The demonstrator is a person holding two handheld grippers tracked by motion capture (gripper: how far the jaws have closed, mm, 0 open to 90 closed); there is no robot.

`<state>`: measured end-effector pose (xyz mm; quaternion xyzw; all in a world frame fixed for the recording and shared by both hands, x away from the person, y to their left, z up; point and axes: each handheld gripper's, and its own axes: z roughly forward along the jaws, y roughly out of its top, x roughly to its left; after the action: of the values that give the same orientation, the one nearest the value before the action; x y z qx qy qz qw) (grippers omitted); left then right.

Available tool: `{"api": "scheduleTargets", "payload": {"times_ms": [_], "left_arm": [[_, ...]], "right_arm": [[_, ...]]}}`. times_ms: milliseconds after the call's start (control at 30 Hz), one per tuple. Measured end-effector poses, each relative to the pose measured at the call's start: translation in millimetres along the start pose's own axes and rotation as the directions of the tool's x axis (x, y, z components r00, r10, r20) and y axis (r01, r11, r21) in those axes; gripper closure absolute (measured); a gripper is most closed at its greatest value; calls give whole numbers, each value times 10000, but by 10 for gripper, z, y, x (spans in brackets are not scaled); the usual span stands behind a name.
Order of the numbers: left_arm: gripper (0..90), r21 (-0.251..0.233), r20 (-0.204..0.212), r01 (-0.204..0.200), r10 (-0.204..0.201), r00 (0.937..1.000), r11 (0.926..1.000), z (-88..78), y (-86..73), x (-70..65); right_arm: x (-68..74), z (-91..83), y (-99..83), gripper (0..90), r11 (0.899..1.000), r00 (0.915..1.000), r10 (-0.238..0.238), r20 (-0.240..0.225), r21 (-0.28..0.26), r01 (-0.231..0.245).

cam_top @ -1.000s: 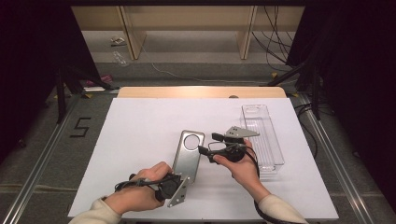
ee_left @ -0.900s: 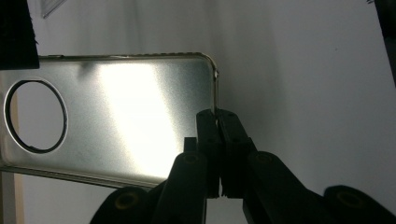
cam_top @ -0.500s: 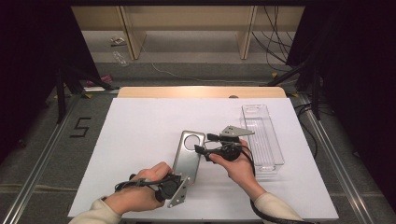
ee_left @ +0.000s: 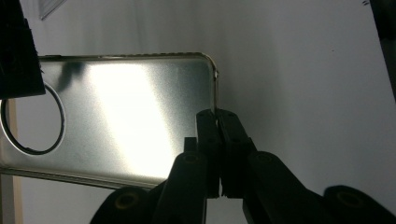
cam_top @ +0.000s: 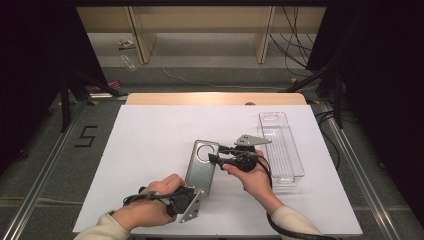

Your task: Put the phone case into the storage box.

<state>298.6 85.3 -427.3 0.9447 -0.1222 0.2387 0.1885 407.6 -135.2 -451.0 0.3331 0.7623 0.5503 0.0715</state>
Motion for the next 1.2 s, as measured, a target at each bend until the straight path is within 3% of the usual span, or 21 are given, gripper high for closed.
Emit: {"api": "scheduleTargets", "payload": {"times_ms": [367, 833, 1067, 1100, 1133, 1167, 1200], "left_arm": [[881, -12, -9, -81, 81, 10000, 10000, 28, -1, -3], [880, -35, 46, 89, -89, 9999, 10000, 106, -36, 13], [863, -442, 132, 655, -650, 9978, 9969, 125, -59, 21], [856, -496, 86, 689, -685, 9976, 9964, 118, -64, 28], [853, -541, 87, 740, -736, 9973, 9958, 109, -74, 40], [850, -838, -21, 1124, -1129, 9936, 9901, 115, -86, 30], [845, -935, -57, 1230, -1241, 9923, 9880, 107, -97, 40]], "right_arm": [[58, -39, 54, 619, 9992, 9991, 411, -49, 14, -411], [169, -106, 135, 774, 9876, 9883, 1489, -342, -455, -1503], [188, -130, 161, 824, 9807, 9810, 1813, -690, -619, -1855], [205, -141, 174, 826, 9914, 9925, 1213, -138, -485, -1218], [195, -146, 171, 827, 9907, 9922, 1233, -197, -553, -1243], [176, -151, 164, 827, 9828, 9840, 1716, -478, -604, -1744], [174, -159, 168, 827, 9811, 9827, 1789, -483, -661, -1819]]}}
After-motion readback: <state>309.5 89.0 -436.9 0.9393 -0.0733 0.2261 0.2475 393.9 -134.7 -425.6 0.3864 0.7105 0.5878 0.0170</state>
